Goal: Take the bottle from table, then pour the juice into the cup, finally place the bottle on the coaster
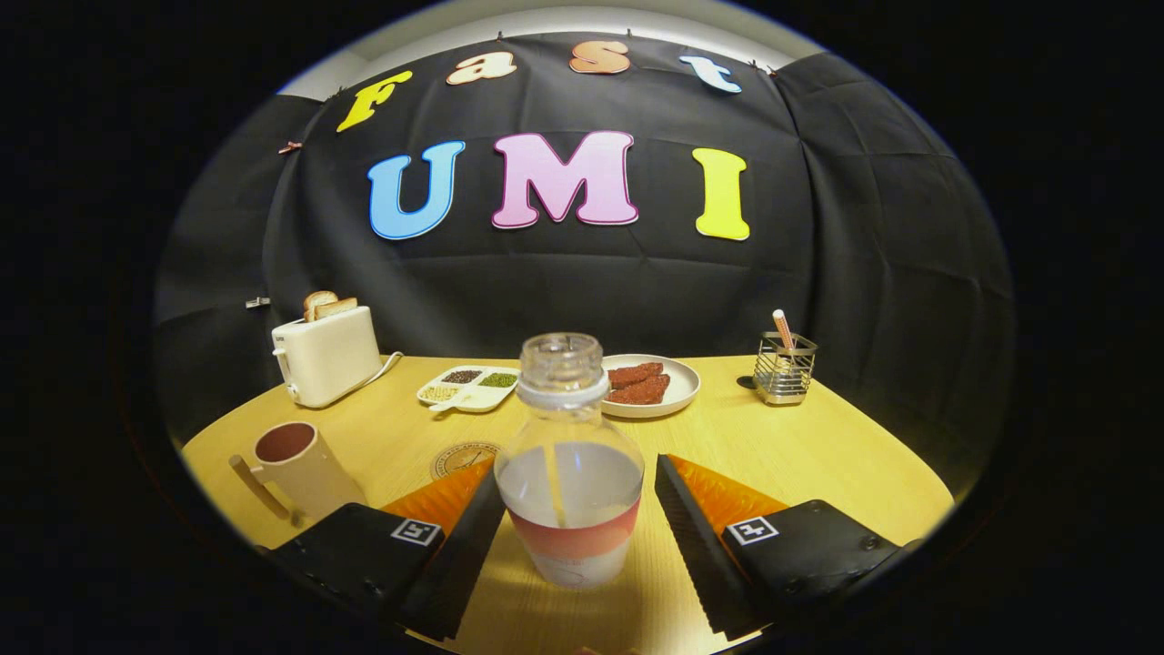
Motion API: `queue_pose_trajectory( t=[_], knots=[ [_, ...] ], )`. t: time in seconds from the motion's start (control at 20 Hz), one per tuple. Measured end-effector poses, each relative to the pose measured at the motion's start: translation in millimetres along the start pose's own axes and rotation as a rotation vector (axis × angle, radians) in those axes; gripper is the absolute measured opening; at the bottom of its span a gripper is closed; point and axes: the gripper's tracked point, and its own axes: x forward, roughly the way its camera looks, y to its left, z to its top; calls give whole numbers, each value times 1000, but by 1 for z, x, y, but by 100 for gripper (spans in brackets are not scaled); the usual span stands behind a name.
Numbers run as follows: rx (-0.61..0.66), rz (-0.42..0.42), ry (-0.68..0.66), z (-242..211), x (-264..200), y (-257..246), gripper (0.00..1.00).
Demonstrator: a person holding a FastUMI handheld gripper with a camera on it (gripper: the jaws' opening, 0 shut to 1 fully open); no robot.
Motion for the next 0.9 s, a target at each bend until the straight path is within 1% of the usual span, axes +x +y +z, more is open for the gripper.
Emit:
queue_pose_trajectory(
  t=[0.15, 0.25, 0.35, 0.4, 0.45, 0.7, 0.75, 0.9],
  knots=[
    [21, 9, 3, -6, 7, 0, 98],
    [23, 24, 5, -7, 8, 5, 96],
    [13, 20, -1, -7, 8, 4, 83],
    [16, 27, 1, -7, 8, 6, 79],
    [12, 30, 0, -6, 8, 7, 79],
    [-88, 58, 40, -4, 4, 9, 73],
    [-113, 67, 49, 0, 4, 11, 73],
    [-192, 86, 17, 28, -1, 21, 73]
  ],
)
